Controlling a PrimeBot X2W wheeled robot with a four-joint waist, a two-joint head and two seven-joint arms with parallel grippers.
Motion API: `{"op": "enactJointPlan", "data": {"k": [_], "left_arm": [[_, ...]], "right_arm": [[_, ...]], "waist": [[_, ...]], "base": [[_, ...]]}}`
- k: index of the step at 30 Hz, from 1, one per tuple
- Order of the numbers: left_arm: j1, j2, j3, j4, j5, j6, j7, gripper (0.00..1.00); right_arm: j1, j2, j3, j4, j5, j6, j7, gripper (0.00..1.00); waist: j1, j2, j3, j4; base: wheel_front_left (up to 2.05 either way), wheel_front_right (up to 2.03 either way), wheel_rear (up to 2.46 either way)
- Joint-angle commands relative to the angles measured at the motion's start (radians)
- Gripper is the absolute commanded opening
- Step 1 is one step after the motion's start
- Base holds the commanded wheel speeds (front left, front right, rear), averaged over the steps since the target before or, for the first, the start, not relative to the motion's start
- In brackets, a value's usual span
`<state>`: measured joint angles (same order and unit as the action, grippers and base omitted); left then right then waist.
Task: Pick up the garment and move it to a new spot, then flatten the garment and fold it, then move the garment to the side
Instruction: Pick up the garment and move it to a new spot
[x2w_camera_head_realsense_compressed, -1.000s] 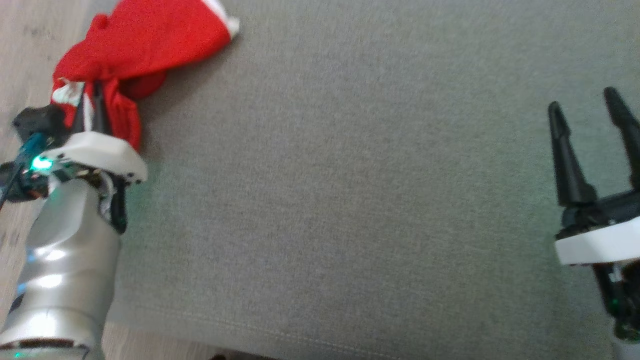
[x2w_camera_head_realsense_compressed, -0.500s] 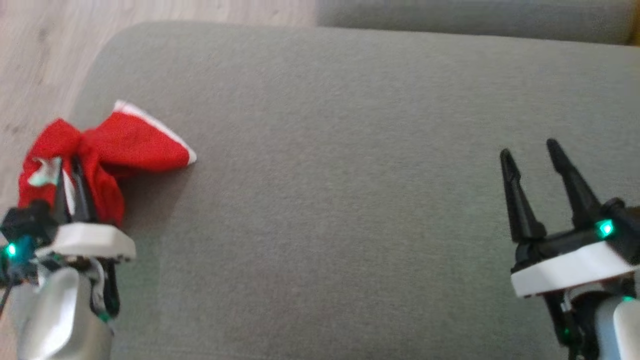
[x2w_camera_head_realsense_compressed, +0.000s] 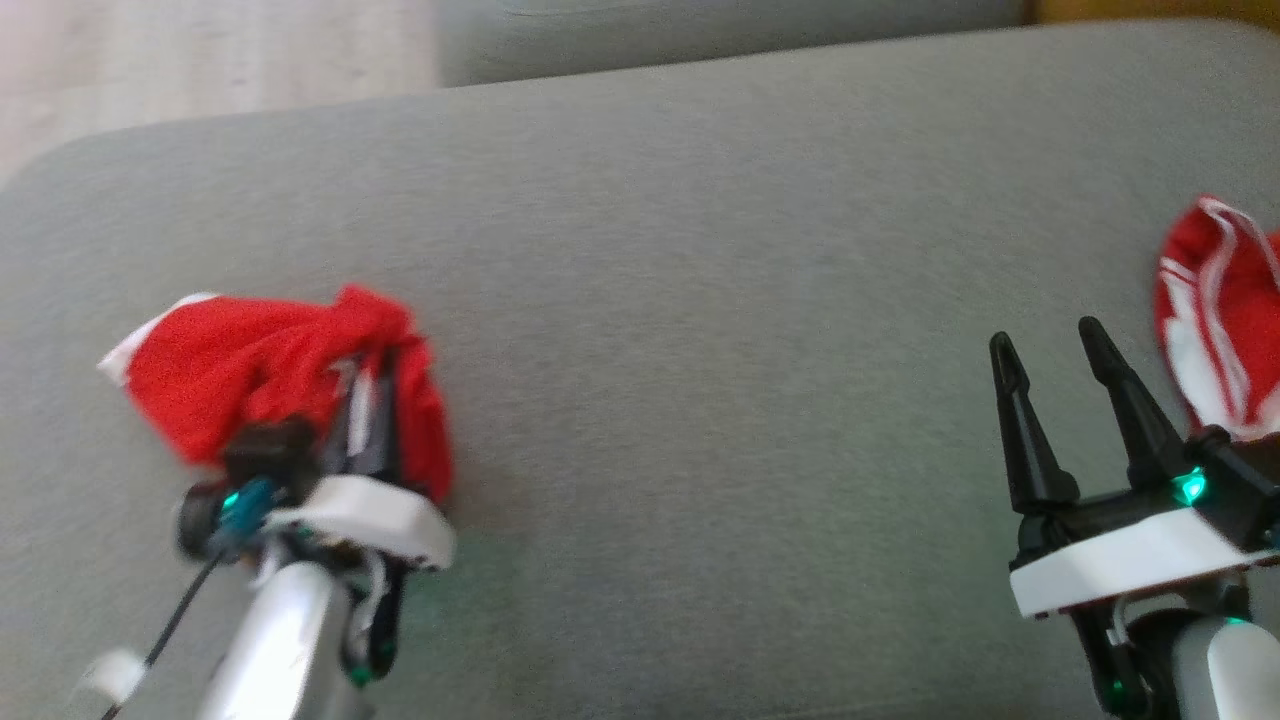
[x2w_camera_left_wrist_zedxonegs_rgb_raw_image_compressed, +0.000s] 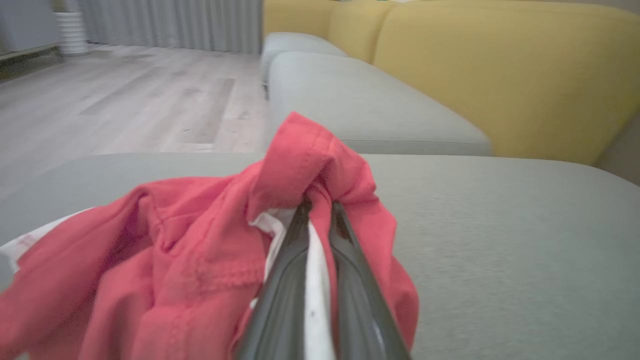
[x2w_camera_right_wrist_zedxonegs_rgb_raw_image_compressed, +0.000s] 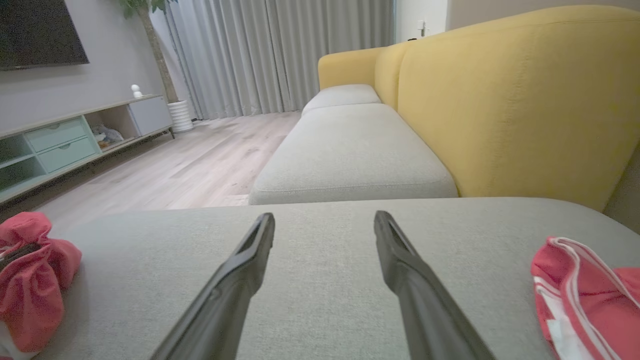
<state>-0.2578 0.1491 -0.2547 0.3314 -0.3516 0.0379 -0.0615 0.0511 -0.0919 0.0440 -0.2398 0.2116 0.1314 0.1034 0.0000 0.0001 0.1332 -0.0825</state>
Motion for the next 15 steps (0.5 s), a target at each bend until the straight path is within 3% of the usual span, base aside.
{"op": "enactJointPlan", "data": {"k": [1, 9, 15], "left_arm": [[-0.069, 0.009, 0.022, -0.027, 0.011, -0.006, 0.002, 0.0], [-0.183, -0.062, -0.133, 0.036, 0.06, -0.069, 0.009, 0.0], [-0.22, -0.089, -0.282, 0.106, 0.084, -0.122, 0.011, 0.0]], "right_arm": [[-0.036, 0.001, 0.021, -0.029, 0.006, -0.001, -0.011, 1.0], [-0.055, 0.011, 0.022, 0.01, 0.028, -0.001, -0.038, 1.0], [-0.073, 0.016, 0.023, 0.047, 0.035, -0.001, -0.064, 1.0]], "waist": [[0.0, -0.0001, 0.031, -0.065], [0.0, -0.0001, 0.103, -0.205], [0.0, -0.0001, 0.145, -0.255]], "base": [[0.0, 0.0, 0.0], [0.0, 0.0, 0.0], [0.0, 0.0, 0.0]]}}
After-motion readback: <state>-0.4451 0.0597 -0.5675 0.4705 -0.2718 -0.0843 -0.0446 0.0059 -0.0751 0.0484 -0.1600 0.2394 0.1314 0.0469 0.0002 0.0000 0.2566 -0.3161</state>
